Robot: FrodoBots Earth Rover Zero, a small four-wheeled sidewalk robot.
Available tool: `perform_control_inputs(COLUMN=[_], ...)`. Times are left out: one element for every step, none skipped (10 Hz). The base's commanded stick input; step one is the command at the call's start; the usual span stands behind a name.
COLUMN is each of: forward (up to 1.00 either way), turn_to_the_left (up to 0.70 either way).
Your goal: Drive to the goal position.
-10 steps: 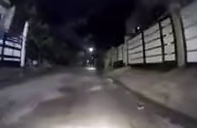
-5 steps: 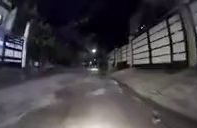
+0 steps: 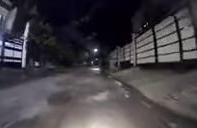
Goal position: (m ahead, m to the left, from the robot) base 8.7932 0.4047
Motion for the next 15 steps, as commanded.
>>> perform_control_inputs(forward=[0.7,0.7,0.7,0.7,0.7,0.7,0.7,0.7,0.7,0.7,0.7,0.7,0.7,0.7,0.7], turn_to_the_left=[0.0,0.0,0.0,0.0,0.0,0.0,0.0,0.0,0.0,0.0,0.0,-0.25,-0.35,-0.35,-0.35])
